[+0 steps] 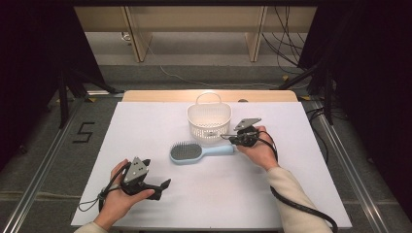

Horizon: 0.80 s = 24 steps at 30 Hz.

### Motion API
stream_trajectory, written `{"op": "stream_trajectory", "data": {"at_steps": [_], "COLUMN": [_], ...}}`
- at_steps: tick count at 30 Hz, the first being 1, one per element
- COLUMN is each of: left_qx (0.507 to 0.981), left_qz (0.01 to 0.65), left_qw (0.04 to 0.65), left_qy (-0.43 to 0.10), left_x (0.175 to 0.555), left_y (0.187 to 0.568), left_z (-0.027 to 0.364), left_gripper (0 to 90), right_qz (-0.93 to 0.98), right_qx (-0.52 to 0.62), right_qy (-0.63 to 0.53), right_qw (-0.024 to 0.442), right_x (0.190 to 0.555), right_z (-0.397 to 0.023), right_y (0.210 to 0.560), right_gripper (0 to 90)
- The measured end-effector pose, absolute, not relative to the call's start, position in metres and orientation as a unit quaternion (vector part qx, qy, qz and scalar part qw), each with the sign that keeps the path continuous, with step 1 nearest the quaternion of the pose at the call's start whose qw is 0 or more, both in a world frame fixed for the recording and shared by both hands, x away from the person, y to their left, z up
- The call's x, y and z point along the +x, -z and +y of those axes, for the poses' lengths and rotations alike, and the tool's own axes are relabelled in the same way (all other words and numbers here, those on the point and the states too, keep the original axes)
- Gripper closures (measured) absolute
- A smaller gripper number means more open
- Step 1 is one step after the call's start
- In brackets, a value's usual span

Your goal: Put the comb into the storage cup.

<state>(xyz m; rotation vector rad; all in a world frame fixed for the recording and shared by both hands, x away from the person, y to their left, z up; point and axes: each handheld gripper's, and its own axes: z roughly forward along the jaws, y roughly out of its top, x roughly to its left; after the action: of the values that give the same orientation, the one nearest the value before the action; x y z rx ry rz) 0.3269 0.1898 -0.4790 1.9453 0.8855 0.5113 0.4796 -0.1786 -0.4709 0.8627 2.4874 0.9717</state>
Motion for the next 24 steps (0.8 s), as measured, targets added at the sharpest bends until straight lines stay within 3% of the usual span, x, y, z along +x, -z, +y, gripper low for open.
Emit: {"op": "stream_trajectory", "data": {"at_steps": [24], "left_qx": [0.786], "left_qz": [0.362], "left_qw": [0.457], "left_qy": [-0.207], "left_x": [0.326], "left_y": [0.479], "left_z": [0.191], "left_gripper": [0.0], "right_qz": [0.911], "right_qx": [0.264], "right_qy": [-0.29], "right_qw": [0.127], "right_x": [0.472], "right_z": [-0.167], "right_y": [0.465], "right_gripper": [90.0]}}
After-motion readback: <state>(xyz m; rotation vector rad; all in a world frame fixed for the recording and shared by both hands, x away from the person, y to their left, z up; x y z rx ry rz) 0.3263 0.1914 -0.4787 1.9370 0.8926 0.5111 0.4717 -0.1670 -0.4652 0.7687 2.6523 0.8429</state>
